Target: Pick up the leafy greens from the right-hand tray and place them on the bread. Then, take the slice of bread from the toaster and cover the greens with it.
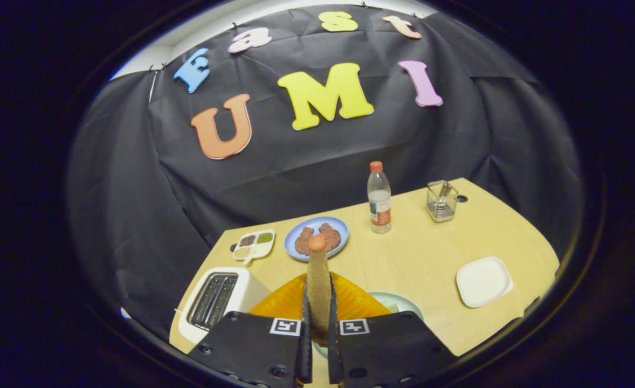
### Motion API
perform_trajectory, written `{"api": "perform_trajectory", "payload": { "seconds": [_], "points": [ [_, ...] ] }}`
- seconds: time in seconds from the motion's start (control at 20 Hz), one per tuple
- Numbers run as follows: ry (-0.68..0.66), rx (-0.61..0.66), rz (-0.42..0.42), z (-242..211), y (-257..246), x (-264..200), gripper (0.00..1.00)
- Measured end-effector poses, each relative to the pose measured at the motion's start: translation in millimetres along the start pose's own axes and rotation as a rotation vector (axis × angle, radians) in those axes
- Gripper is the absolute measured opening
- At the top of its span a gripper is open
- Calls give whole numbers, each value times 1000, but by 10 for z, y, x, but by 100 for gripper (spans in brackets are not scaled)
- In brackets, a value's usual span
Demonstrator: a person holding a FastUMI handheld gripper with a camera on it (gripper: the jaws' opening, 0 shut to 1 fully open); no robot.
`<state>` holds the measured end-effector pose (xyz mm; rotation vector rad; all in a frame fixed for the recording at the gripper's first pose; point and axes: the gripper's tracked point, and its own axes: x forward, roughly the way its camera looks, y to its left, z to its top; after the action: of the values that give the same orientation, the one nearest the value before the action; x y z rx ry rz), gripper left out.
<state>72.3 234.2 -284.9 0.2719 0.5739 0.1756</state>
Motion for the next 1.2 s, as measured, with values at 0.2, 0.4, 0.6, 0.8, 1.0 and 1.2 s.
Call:
{"api": "perform_trajectory", "payload": {
  "seconds": [0.2, 0.4, 0.6, 0.8, 1.0, 1.2],
  "points": [
    [41, 38, -18, -356, -152, 287, 11],
    [72, 100, -15, -587, -257, 413, 11],
    [58, 126, -4, -636, -428, 392, 11],
    [64, 102, -24, -711, -680, 391, 11],
    [78, 25, -38, -817, -864, 419, 15],
    [103, -55, -51, -945, -1015, 432, 23]
  ]
}}
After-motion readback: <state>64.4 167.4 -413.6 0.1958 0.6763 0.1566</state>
